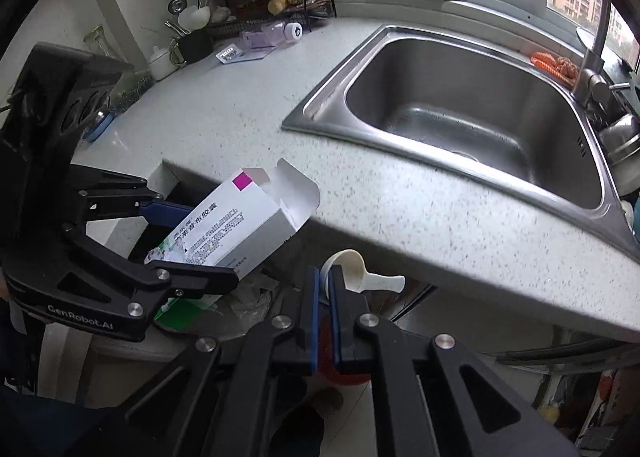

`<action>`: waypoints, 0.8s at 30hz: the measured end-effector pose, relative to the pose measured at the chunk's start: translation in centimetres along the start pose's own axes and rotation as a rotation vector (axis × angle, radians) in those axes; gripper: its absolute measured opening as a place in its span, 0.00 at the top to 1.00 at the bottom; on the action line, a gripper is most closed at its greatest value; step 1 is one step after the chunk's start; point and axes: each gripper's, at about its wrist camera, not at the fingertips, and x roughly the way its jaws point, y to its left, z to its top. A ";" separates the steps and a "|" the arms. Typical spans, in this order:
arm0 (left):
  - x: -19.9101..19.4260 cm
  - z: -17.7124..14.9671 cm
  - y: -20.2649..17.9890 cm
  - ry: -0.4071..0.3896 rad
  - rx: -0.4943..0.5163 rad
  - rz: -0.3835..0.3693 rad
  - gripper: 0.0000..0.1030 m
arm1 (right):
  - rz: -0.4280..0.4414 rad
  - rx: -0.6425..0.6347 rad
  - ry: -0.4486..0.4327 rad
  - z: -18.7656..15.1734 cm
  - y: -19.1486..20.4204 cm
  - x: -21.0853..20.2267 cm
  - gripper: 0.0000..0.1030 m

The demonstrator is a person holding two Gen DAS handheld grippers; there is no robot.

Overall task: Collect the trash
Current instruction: 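Carry the medicine box and spoon down over the red bin with both tools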

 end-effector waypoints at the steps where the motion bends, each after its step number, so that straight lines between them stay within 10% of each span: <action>1: 1.2 -0.4 0.2 0.016 -0.004 -0.004 0.46 | -0.001 -0.001 0.008 -0.3 -0.1 0.8 0.96; 24: 22.9 -4.9 3.0 0.243 0.034 -0.052 0.46 | 0.021 0.061 0.184 -4.8 -3.9 19.6 0.96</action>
